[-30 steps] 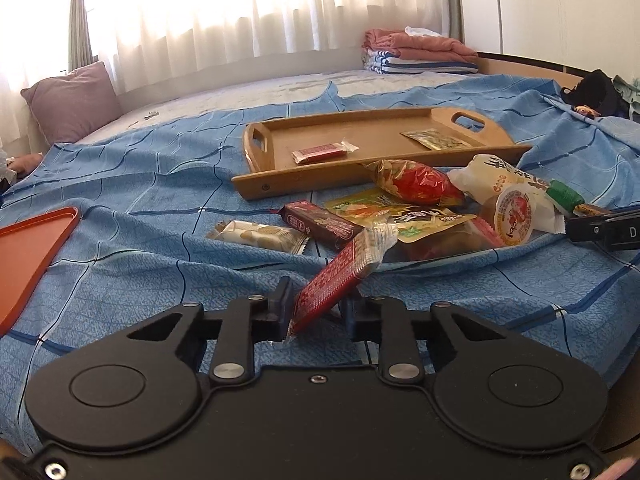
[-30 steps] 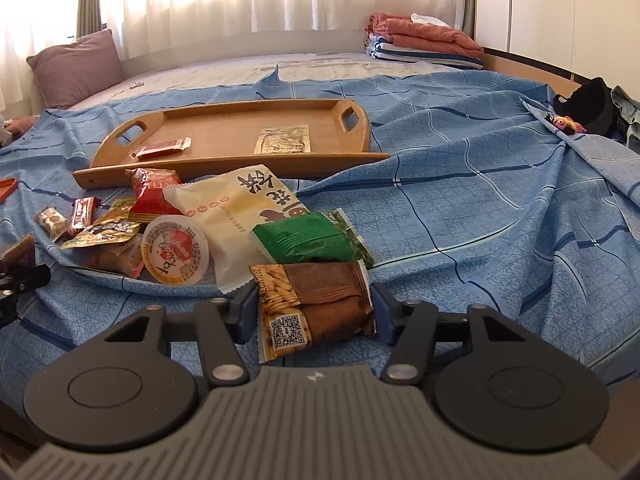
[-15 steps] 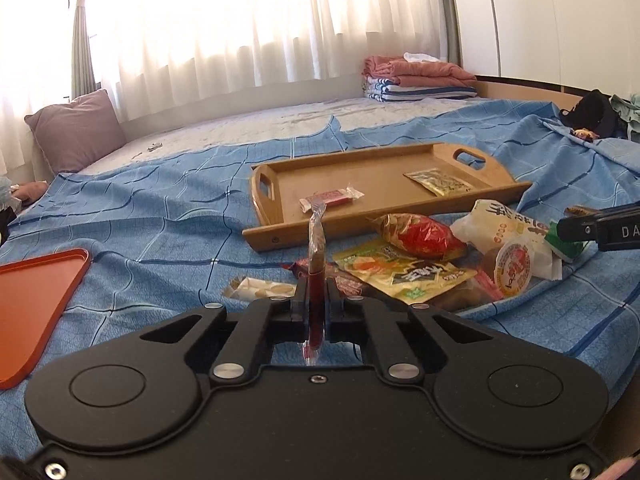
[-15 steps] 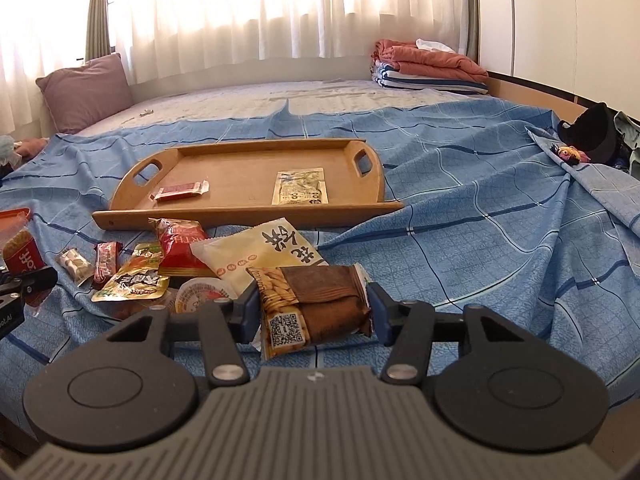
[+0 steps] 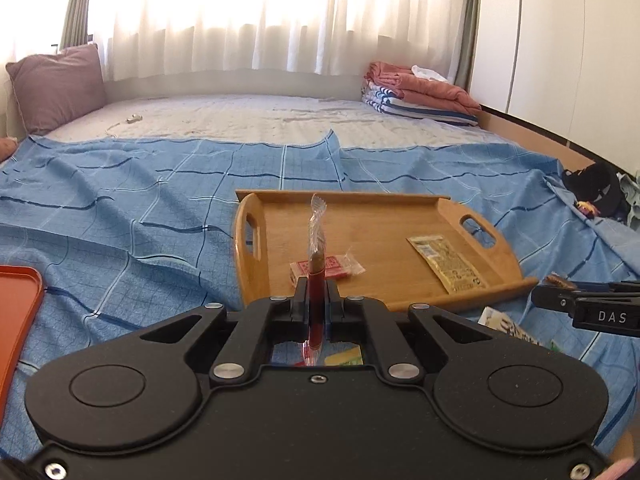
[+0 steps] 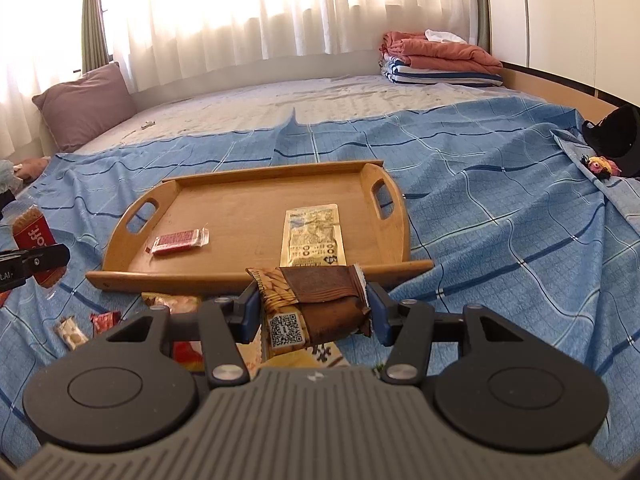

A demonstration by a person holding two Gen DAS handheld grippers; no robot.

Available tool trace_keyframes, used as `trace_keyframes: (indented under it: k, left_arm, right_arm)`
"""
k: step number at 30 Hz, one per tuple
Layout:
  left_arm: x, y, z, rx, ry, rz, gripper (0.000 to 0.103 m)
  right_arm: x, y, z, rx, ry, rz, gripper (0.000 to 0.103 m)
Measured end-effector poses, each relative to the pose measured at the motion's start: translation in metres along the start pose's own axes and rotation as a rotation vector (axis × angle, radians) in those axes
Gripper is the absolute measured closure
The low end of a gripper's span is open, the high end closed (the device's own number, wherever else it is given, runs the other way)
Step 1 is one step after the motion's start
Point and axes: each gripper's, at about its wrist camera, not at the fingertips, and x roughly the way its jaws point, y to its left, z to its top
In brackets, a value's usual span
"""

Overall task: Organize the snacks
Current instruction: 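Carry the red cake bar and brown biscuit pack over the wooden tray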

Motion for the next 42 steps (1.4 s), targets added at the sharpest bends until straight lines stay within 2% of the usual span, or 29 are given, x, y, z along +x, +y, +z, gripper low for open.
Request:
trace_keyframes:
  k: [5,11,17,21,28,36,40,41,42]
  left_arm:
    - [0.037,0.000,0.034,0.013,0.054,-0.010,0.097]
    - [0.097,-0.001,0.069,-0.031,0.174,-0.034,0.097]
    - [0.159,0.003,0.078,-0.054,0.286,-0.017,0.097]
    - [0.188,-0.003,0.077,0.013,0.321,0.036,0.097]
    - [0.212,-0.017,0.076,0.102,0.342,0.044,0.097]
    - [0.216,-0.026,0.073,0.152,0.342,0.046,0.095]
    - [0.215,-0.026,0.071,0.162,0.342,0.050,0.093]
    - [0.215,-0.026,0.070,0.163,0.342,0.050,0.093]
    - [0.215,-0.026,0.070,0.165,0.342,0.050,0.093]
  right_arm:
    - [0.032,-0.007,0.040,0.032,0.055,0.013,0.047]
    - [0.082,-0.015,0.071,0.075,0.158,0.021,0.046]
    - [0.126,-0.002,0.073,0.010,0.235,-0.034,0.046]
    - [0.141,0.007,0.068,-0.042,0.241,-0.058,0.046]
    - [0.150,0.015,0.060,-0.108,0.244,-0.076,0.046]
    - [0.151,0.015,0.059,-0.113,0.237,-0.058,0.043]
    - [0.150,0.014,0.059,-0.107,0.225,-0.045,0.039]
    - [0.149,0.014,0.059,-0.107,0.221,-0.043,0.034]
    - [0.149,0.014,0.059,-0.107,0.220,-0.038,0.034]
